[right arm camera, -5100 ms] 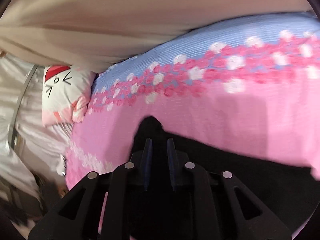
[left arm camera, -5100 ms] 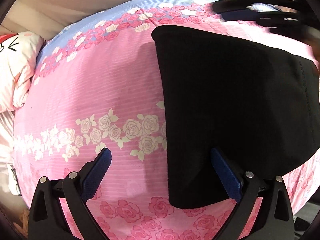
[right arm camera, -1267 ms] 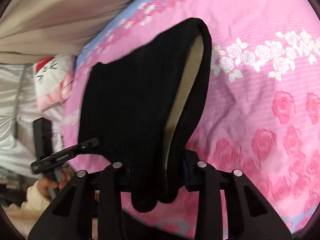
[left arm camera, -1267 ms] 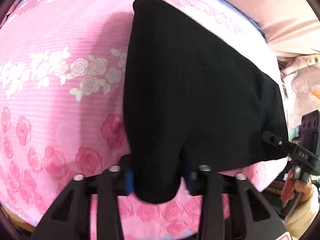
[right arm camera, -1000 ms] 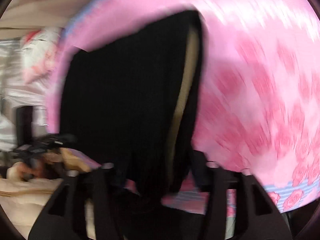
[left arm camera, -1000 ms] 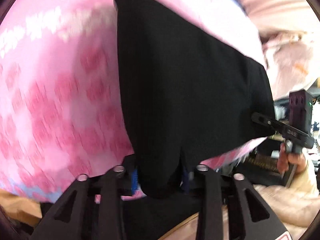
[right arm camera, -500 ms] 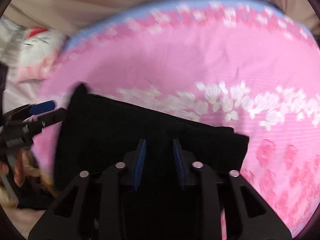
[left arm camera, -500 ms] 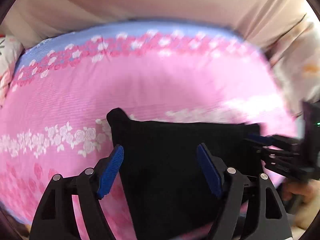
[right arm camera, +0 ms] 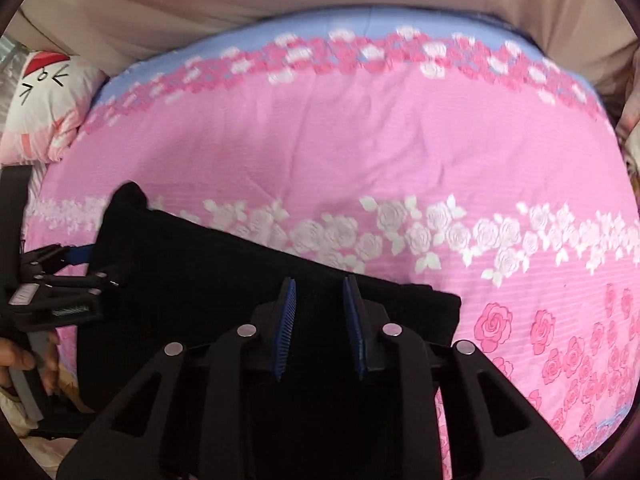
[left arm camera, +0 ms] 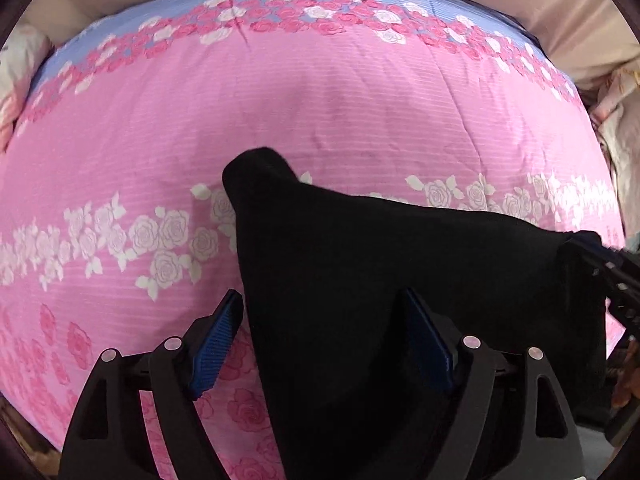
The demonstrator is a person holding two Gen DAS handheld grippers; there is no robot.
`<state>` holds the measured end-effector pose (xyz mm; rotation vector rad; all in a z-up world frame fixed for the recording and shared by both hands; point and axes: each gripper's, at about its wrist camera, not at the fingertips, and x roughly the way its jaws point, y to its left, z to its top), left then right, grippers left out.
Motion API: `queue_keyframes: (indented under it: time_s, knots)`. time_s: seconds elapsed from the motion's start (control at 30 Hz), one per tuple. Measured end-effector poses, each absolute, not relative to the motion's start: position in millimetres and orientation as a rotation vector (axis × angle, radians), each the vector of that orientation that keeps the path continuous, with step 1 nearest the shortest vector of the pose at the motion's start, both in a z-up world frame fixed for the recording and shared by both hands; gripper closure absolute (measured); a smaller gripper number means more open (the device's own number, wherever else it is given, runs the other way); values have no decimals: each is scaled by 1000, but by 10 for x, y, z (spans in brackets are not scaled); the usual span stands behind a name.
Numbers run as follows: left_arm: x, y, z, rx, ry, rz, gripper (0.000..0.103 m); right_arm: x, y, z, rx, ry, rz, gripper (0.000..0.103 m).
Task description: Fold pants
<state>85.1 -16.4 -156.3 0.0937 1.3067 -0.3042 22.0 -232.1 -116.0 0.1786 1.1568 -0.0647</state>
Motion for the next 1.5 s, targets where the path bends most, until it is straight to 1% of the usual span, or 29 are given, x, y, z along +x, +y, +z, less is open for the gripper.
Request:
queue_keyframes:
  time_s: [0.13,0.2,0.27,0.3,0.33,0.37,0.4,0.53,0.67,0.7,0.73,0.77,0.83,0.93,1.0,1.13,1.3,1.33,1.37,1.5]
  knots:
    - [826,-260,-1524,114,1288,-297,24,244,-2424,-1362,183,1170,-60,80]
    - [851,-268,-1564,118,1291,-296,23,214,-2559,-1230,290,1141,-52,80]
    - [867,-236,-1544,104,1292,-296,23,112,-2675,-1051,360,1097,-81,77]
    - [865,-212,-1506,98,1286,-294,23,29,-2733,-969,374,1083,-92,74]
    - [836,-164,-1434,100,1273,-285,23,-96,-2802,-886,383,1068,-98,59]
    - [804,-121,-1378,104,1262,-282,23,-211,-2849,-844,383,1064,-107,48]
    - [760,-69,-1321,108,1252,-281,23,-321,-2888,-826,378,1069,-124,33]
    - [567,84,-1248,127,1258,-270,23,-745,-2981,-962,376,1137,-150,34]
    - [299,83,-1250,199,1276,-269,23,-921,-2948,-1150,457,1196,-105,34]
    - [242,58,-1253,213,1285,-279,23,-938,-2922,-1190,481,1199,-73,32]
    - [205,39,-1259,220,1292,-290,21,-937,-2901,-1231,487,1204,-58,27]
    - [156,20,-1285,226,1308,-308,15,-924,-2877,-1283,491,1215,-43,25]
    - [95,10,-1383,215,1358,-348,15,-880,-2862,-1421,502,1245,-17,25]
    - [50,71,-1582,123,1444,-371,15,-823,-2842,-1562,537,1269,21,25]
    - [38,92,-1651,100,1467,-358,15,-792,-2814,-1616,557,1274,43,25]
    - [32,71,-1683,125,1457,-327,10,-764,-2759,-1645,567,1269,51,21]
    - [49,74,-1753,101,1474,-317,9,-729,-2737,-1650,576,1275,57,21]
    - [54,84,-1765,89,1477,-319,9,-722,-2717,-1653,576,1277,59,21]
    - [60,99,-1786,77,1482,-313,5,-720,-2702,-1653,571,1277,59,21]
    - [25,124,-1873,48,1488,-317,5,-729,-2684,-1656,573,1272,52,21]
